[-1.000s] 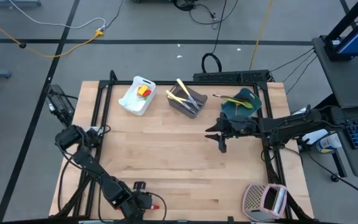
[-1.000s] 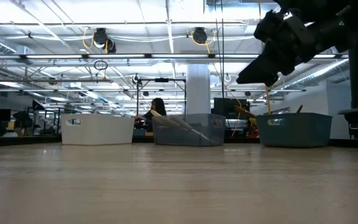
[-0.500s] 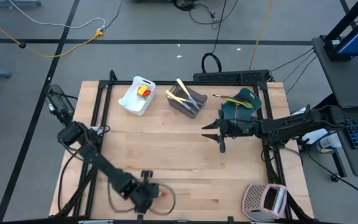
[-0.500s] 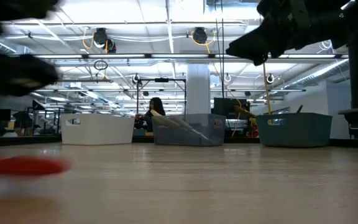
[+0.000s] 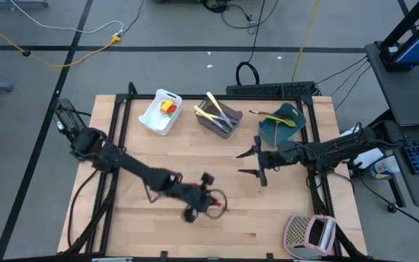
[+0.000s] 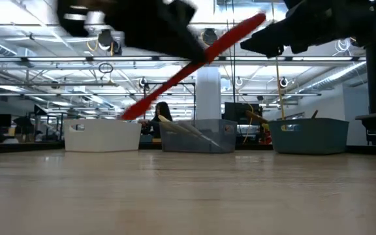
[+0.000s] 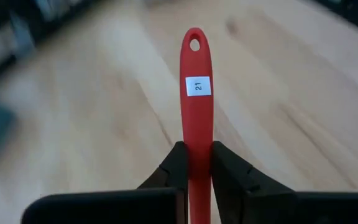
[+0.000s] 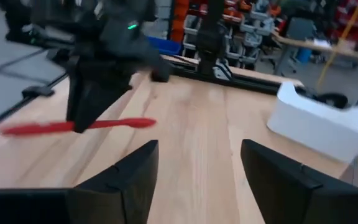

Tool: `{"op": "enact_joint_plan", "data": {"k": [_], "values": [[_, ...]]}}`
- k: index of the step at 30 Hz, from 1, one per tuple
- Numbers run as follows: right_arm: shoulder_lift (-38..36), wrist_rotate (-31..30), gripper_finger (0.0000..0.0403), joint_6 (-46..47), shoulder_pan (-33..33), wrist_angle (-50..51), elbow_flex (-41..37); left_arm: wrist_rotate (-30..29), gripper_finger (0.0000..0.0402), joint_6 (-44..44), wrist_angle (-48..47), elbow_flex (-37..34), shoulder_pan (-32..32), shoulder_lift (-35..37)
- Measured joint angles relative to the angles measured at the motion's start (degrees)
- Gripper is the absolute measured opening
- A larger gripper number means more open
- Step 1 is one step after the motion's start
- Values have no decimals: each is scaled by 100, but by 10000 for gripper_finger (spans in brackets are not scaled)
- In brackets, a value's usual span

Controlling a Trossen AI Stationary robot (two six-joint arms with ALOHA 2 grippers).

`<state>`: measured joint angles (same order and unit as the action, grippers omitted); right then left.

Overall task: Pick & Place Kitchen Items
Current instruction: Put the red serving spoon into the blue bin

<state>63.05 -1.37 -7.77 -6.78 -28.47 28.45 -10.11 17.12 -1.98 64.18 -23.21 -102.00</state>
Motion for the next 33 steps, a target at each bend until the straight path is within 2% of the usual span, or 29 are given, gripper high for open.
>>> {"op": "enact_joint_plan", "data": {"k": [4,8,12,20,25,28,33], "values": [[0,12,218,-639,-236,0,0,854,31,1334,1126,0,545,2],[0,15,209,-1030,-502,0,0,1361,30,1847,1903,0,997,2],[0,15,206,-1291,-732,-58,0,2049,33,2385,2168,4,1410,4],[0,60,201,-1981,-908,-769,4,3322,28,2557,2189,4,1890,4],[30,773,200,-2150,-895,-858,4,3640,30,2668,2418,4,2003,-4],[206,923,200,-2193,-894,-1249,4,4024,35,2662,2560,4,2085,-4],[746,1012,201,-2155,-747,-2051,9,4060,34,2564,2625,4,2140,-4]]}}
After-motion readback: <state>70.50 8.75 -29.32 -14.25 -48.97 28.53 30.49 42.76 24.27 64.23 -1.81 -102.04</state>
